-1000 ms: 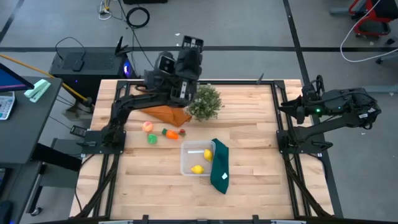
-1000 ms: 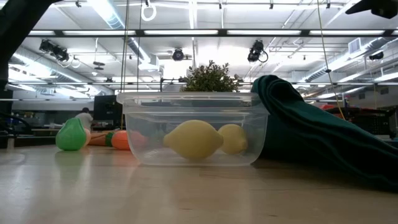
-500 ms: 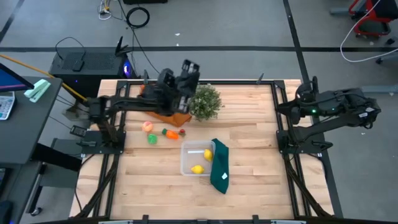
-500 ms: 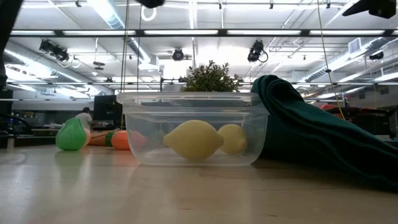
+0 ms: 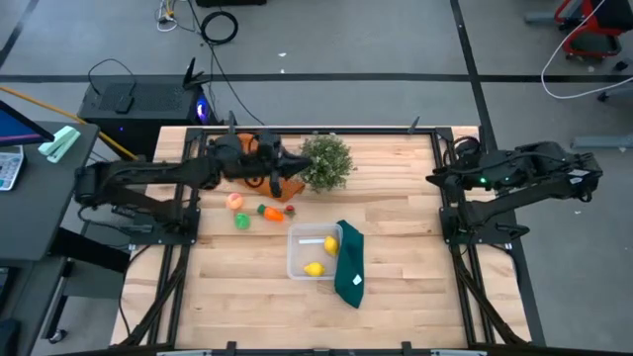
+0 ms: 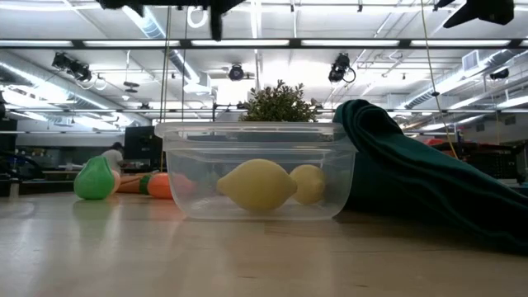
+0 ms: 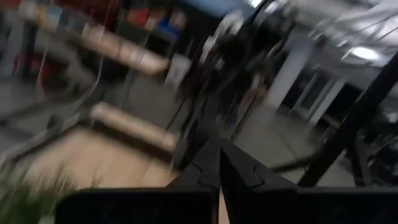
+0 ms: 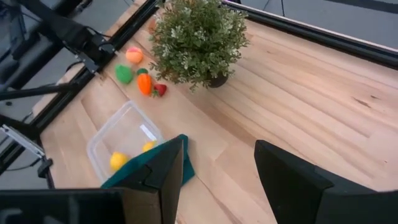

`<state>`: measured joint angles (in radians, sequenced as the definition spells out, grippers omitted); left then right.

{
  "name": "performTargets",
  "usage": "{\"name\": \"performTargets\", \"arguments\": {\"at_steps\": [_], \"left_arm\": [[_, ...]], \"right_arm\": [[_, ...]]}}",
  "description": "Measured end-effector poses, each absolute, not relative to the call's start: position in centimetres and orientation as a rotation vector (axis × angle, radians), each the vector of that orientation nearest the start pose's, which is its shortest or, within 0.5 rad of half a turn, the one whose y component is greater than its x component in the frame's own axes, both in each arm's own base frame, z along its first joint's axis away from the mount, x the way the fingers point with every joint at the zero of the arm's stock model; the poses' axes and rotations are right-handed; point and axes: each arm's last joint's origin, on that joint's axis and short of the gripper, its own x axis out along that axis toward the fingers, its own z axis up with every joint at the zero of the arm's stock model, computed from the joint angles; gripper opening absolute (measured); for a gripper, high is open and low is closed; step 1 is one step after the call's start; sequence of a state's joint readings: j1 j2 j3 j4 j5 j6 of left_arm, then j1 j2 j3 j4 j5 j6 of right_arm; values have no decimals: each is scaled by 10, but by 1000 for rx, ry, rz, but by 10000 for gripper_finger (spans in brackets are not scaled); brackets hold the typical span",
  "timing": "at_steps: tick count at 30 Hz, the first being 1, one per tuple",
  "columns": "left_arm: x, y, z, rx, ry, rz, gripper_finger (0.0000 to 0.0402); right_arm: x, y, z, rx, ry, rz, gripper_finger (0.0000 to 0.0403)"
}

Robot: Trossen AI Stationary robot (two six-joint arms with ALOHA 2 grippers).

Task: Pick and placing Produce into tupperware
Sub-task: Put the light orange peach into the transparent bin

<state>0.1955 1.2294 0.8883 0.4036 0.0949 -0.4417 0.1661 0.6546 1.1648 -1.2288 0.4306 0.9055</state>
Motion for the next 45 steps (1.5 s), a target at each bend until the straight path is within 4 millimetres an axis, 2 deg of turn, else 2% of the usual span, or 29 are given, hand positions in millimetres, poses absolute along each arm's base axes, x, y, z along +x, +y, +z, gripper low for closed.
{"name": "performTargets", "arguments": {"at_steps": [4, 9, 14, 18, 28, 32, 36, 40, 45], "left_arm": [[257, 48, 329, -501, 71, 128, 6], [225, 45, 329, -572, 217, 233, 22], [194, 44, 329, -710, 291, 360, 21], [180, 42, 325, -767, 352, 418, 7], [147, 35, 290, -817, 817, 644, 18], [139, 34, 285, -834, 888, 732, 10], [139, 34, 276, -897, 970, 824, 5], [148, 38, 265, -921, 1077, 902, 18], [161, 53, 251, -929, 1152, 970, 33]], "right_arm": [[72, -1, 376, 658, 479, -573, 165], [79, -1, 377, 664, 446, -615, 165], [88, -1, 375, 657, 446, -664, 165], [95, 0, 374, 659, 446, -701, 165], [113, 3, 369, 697, 461, -738, 165], [123, 5, 370, 687, 456, -711, 165], [132, 7, 370, 688, 471, -665, 165], [141, 10, 368, 662, 508, -625, 165], [144, 11, 367, 651, 544, -594, 165]]}}
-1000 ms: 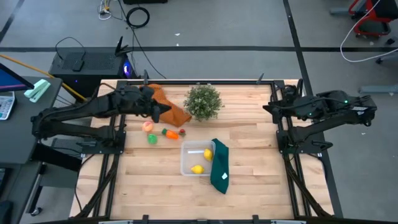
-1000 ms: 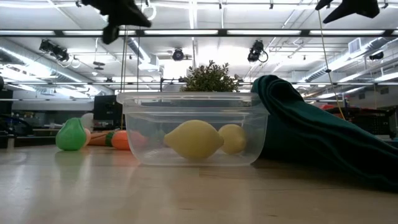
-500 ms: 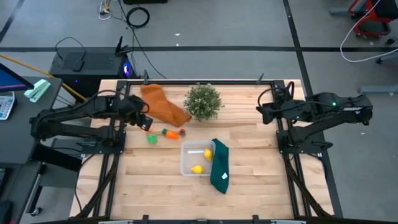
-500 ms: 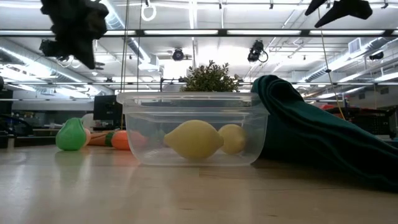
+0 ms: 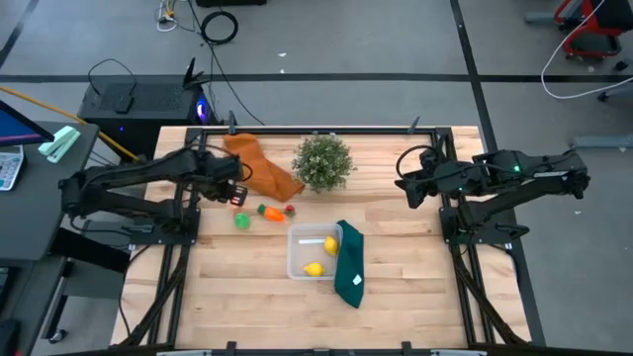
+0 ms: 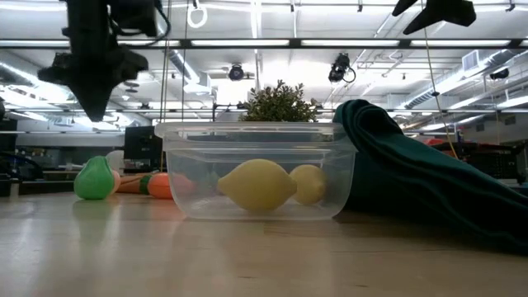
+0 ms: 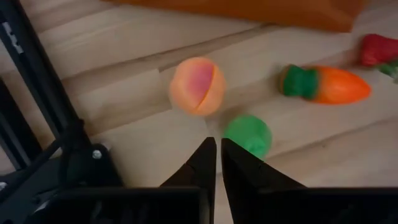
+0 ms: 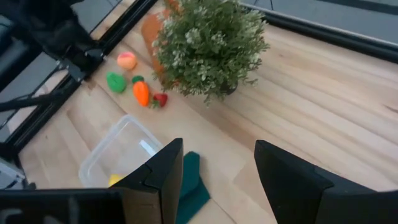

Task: Pick and placing Produce into tupperware
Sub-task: Put the light orange peach into the transparent bin

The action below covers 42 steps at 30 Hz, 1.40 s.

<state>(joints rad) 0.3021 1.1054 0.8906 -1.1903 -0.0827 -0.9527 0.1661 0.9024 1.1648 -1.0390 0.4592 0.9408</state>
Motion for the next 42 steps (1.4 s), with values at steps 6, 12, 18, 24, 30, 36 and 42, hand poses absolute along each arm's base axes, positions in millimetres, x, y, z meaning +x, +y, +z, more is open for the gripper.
{"name": "performTargets", "arguments": {"at_steps": [6, 12, 18, 24, 30, 36, 42], "left_arm": [[171, 71, 237, -919, 1222, 972, 49], [173, 85, 229, -932, 1234, 1012, 79], [177, 95, 223, -940, 1248, 1030, 147], [180, 100, 213, -986, 1286, 1058, 225], [187, 103, 200, -991, 1367, 1056, 282], [194, 105, 186, -1005, 1452, 1019, 313], [201, 106, 176, -987, 1487, 970, 330]], "right_arm": [[145, 12, 366, 638, 566, -562, 165], [145, 12, 366, 613, 573, -553, 165], [145, 12, 366, 608, 574, -548, 165], [145, 12, 367, 609, 572, -541, 165], [145, 12, 367, 609, 572, -541, 165], [145, 12, 367, 610, 572, -541, 165], [145, 12, 367, 612, 567, -540, 165]]}}
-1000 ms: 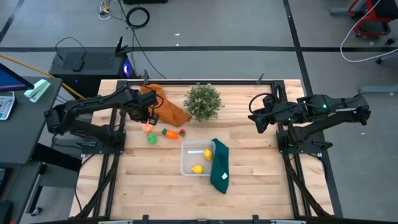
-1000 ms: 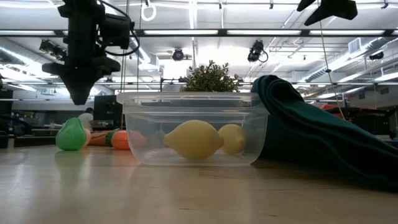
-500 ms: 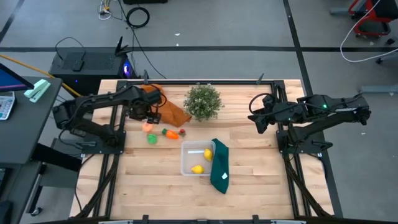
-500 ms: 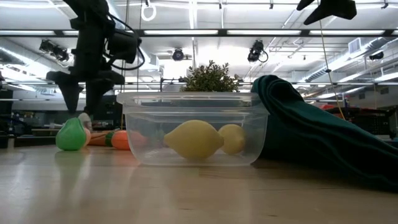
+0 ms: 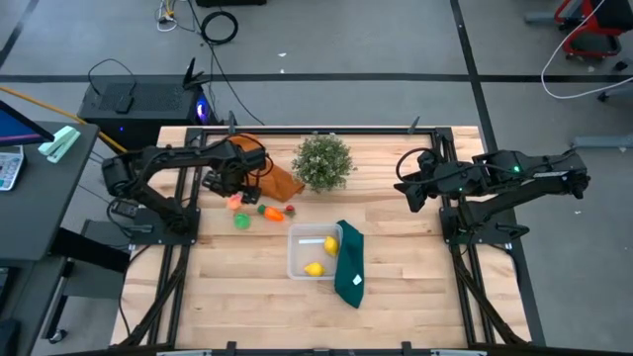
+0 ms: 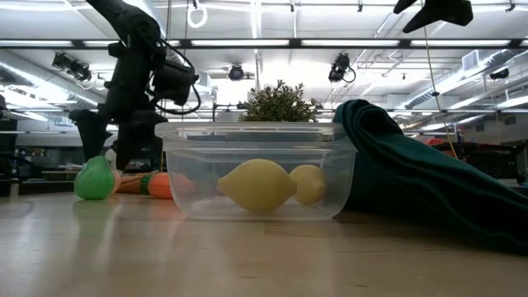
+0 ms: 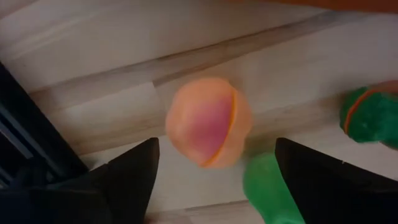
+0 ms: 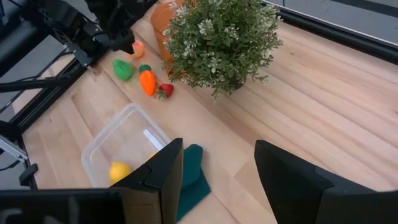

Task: Pick and placing Produce into tupperware
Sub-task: Put the light orange peach into the transparent bin

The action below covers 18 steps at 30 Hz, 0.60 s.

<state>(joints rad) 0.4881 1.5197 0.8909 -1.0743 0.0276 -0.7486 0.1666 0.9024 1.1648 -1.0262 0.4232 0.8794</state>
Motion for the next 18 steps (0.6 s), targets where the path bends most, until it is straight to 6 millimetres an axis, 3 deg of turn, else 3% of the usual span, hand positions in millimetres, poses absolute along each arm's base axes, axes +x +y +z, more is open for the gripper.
{"name": "performTargets", "arguments": {"at_steps": [18], "left_arm": [[207, 110, 162, -932, 1536, 946, 339]], "right_arm": [[146, 12, 368, 623, 559, -541, 165]]}}
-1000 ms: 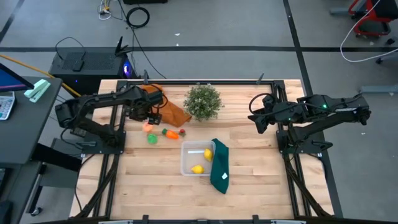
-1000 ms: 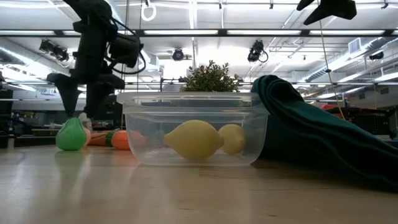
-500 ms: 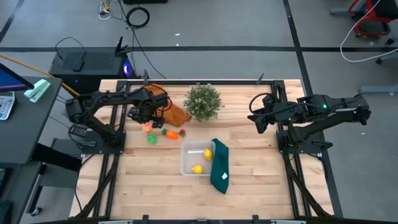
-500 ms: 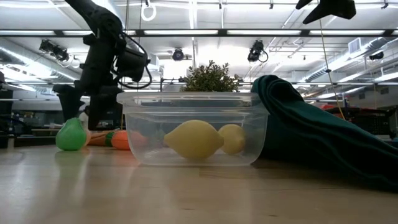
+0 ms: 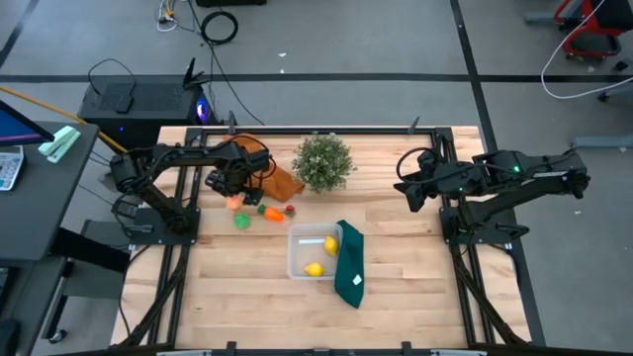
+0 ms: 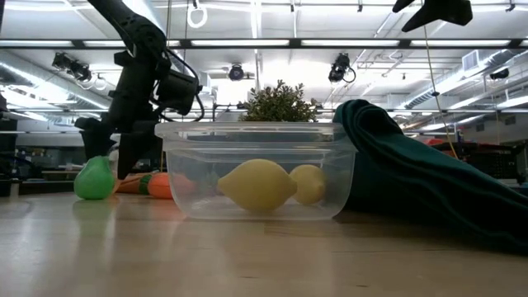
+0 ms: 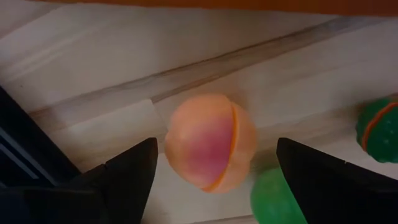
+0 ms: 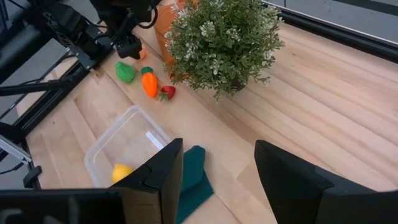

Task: Pick and placing Produce into tupperware
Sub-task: Put the light orange peach into the transparent bin

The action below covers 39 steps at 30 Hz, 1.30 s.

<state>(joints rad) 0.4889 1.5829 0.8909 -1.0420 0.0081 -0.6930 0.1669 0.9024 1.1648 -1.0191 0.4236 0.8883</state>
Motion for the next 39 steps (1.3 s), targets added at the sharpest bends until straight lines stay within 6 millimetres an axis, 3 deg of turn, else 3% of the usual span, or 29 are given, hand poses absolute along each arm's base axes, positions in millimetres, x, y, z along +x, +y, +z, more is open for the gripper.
{"name": "performTargets", "arguments": {"at_steps": [21, 31, 39], "left_arm": [[207, 110, 161, -934, 1542, 934, 339], [182, 96, 132, -946, 1645, 960, 339], [184, 97, 131, -933, 1621, 942, 339]], "right_arm": [[146, 12, 368, 623, 559, -541, 165], [146, 12, 368, 622, 559, -542, 165], [146, 12, 367, 621, 559, -542, 165]]}}
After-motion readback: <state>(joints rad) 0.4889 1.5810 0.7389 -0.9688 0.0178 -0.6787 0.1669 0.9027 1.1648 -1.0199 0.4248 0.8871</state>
